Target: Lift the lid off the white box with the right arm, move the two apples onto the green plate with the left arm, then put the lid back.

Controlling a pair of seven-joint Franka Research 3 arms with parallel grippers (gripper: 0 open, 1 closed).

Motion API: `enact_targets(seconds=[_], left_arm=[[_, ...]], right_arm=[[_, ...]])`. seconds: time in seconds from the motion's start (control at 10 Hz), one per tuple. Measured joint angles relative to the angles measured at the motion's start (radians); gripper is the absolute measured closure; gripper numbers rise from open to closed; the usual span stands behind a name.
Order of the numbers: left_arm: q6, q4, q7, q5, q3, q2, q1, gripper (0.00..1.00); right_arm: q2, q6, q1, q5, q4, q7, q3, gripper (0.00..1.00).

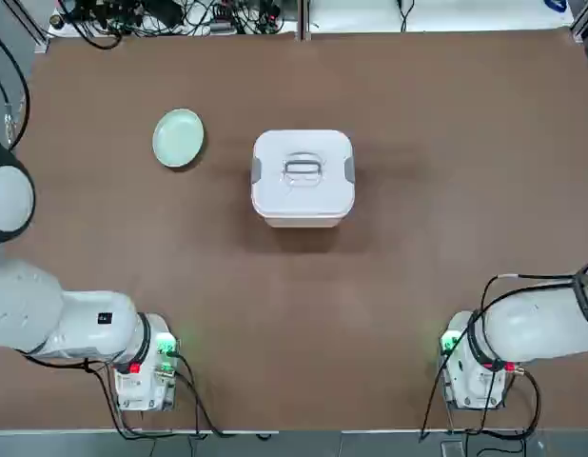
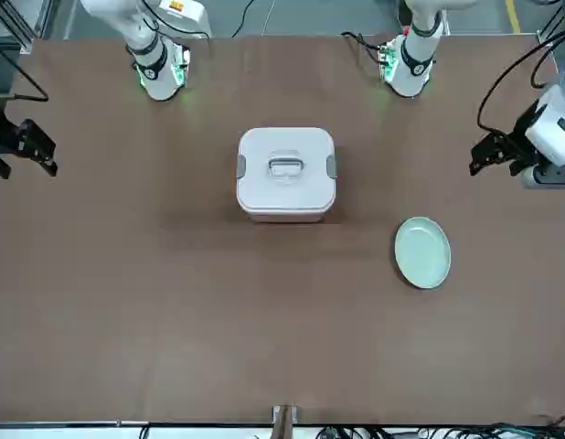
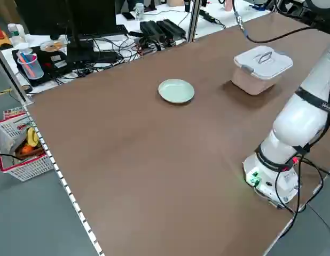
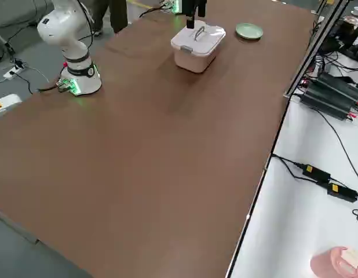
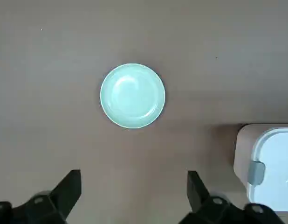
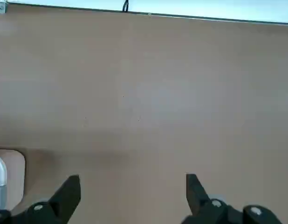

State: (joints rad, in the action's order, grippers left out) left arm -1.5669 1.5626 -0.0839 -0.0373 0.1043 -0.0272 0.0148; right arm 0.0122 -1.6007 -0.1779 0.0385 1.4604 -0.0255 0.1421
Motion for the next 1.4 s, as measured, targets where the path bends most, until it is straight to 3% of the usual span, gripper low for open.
enact_targets(seconds=[0.5, 0.7, 1.0, 1.2, 1.4], left_arm=[[0.03, -0.006, 0.008, 0.005, -0.005, 0.004, 0.0, 0.0], [0.032, -0.006, 0.008, 0.007, -0.006, 0.004, 0.001, 0.0], [0.032, -0.013, 0.008, 0.008, -0.007, 0.005, 0.001, 0.0], [0.032, -0.021, 0.009, 0.009, -0.008, 0.005, 0.001, 0.0], [0.032, -0.023, 0.009, 0.009, -0.009, 0.005, 0.001, 0.0]], right_arm=[[0.001, 0.03, -0.013, -0.008, 0.002, -0.027, -0.011, 0.0], [0.011, 0.027, -0.125, -0.03, 0.012, -0.097, -0.031, 0.0], [0.068, -0.06, -0.292, -0.074, 0.021, -0.456, -0.042, 0.0], [0.154, -0.164, -0.444, -0.075, 0.03, -0.637, -0.044, 0.0], [0.271, -0.304, -0.587, -0.075, 0.034, -0.666, -0.045, 0.0]])
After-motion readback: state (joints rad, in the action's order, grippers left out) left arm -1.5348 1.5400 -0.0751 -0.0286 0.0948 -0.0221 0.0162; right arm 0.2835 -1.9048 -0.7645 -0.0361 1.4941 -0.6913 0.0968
